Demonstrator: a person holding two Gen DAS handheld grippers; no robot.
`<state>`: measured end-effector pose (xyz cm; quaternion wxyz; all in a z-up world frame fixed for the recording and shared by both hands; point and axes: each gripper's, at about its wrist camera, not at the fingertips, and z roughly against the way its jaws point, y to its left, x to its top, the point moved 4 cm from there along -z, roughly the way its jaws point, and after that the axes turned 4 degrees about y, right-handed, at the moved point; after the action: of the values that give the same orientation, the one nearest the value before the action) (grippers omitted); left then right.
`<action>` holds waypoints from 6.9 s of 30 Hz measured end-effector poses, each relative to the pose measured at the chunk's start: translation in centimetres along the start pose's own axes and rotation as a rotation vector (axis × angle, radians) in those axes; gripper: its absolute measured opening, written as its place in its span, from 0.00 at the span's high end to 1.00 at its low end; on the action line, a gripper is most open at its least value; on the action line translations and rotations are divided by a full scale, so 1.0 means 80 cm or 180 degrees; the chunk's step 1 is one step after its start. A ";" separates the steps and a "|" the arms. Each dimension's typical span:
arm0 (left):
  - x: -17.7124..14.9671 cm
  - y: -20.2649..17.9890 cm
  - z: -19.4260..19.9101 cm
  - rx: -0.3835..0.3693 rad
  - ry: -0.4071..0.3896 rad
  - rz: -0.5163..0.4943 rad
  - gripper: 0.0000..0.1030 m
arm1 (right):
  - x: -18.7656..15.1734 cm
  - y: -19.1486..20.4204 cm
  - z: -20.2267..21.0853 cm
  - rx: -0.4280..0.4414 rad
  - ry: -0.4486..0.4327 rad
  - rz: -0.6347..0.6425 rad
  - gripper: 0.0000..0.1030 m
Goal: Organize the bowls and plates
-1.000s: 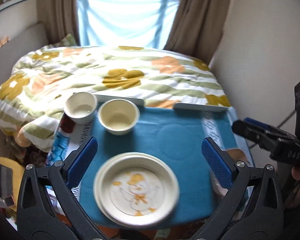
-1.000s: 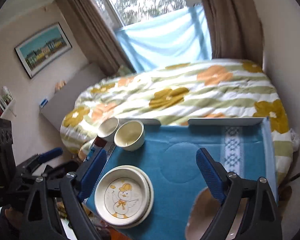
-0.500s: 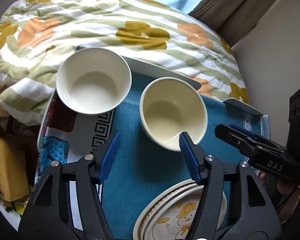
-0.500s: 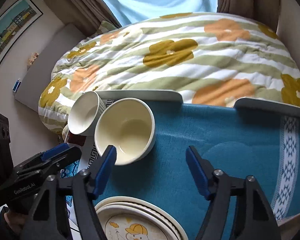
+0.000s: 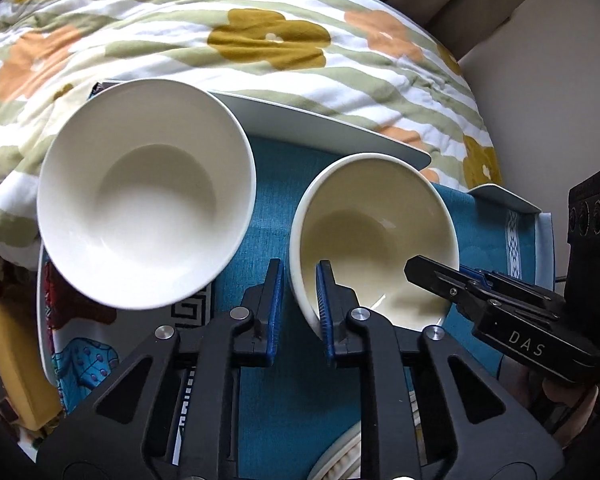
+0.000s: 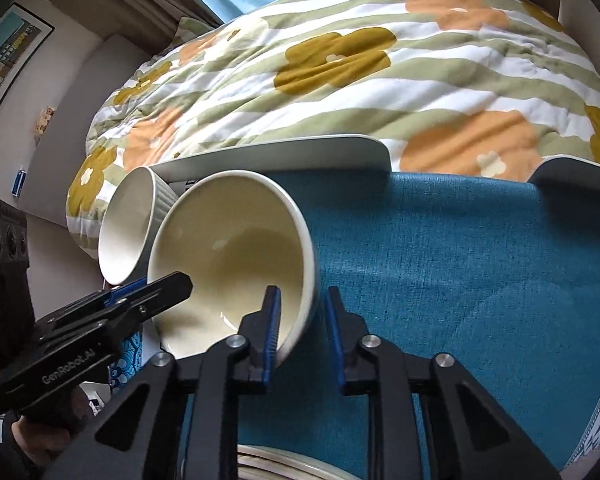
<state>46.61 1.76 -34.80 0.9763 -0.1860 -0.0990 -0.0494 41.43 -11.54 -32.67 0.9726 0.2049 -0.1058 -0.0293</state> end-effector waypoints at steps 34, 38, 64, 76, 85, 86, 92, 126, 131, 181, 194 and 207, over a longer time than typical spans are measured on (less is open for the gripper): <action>-0.104 -0.219 0.133 0.0210 -0.0677 -0.0411 0.88 | -0.093 -0.055 0.223 0.0142 -0.0800 0.0227 0.84; -0.142 -0.280 0.133 0.0140 -0.0702 -0.0487 0.88 | -0.132 -0.099 0.277 0.0088 -0.0920 0.0207 0.84; -0.260 -0.443 -0.069 0.0347 0.0408 -0.1290 0.88 | -0.280 -0.310 0.257 -0.0306 -0.0395 -0.0741 0.84; -0.260 -0.448 -0.101 0.0734 0.0505 -0.1636 0.88 | -0.282 -0.322 0.242 -0.0339 -0.0288 -0.0782 0.84; -0.262 -0.452 -0.106 0.0916 0.0483 -0.1756 0.87 | -0.282 -0.321 0.241 -0.0372 -0.0268 -0.0757 0.84; -0.262 -0.452 -0.106 0.0943 0.0479 -0.1769 0.87 | -0.282 -0.321 0.241 -0.0372 -0.0269 -0.0759 0.84; -0.264 -0.462 -0.097 0.1151 0.0328 -0.1911 0.86 | -0.283 -0.319 0.247 -0.0398 -0.0288 -0.0739 0.84; -0.225 -0.259 0.204 0.0854 -0.1360 0.0097 0.06 | -0.194 -0.144 0.314 0.0054 -0.0971 0.0710 0.03; -0.213 -0.172 0.241 0.0895 -0.1469 0.0550 0.06 | -0.144 -0.067 0.302 0.0184 -0.1063 0.1152 0.03; -0.001 0.140 0.051 0.0207 -0.0582 0.1304 0.81 | 0.089 0.134 -0.085 0.0241 0.0409 0.1213 0.82; -0.019 0.028 0.139 0.0246 -0.0909 0.0748 0.81 | 0.052 0.113 0.056 0.0248 -0.0186 0.1090 0.82; -0.116 -0.169 0.190 0.0141 -0.1048 0.0225 0.81 | -0.064 0.008 0.226 0.0160 -0.0657 0.0769 0.82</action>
<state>33.11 -4.51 -18.13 0.9519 -0.1733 -0.2521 0.0182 32.52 -17.51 -17.23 0.9475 0.2110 -0.2298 0.0696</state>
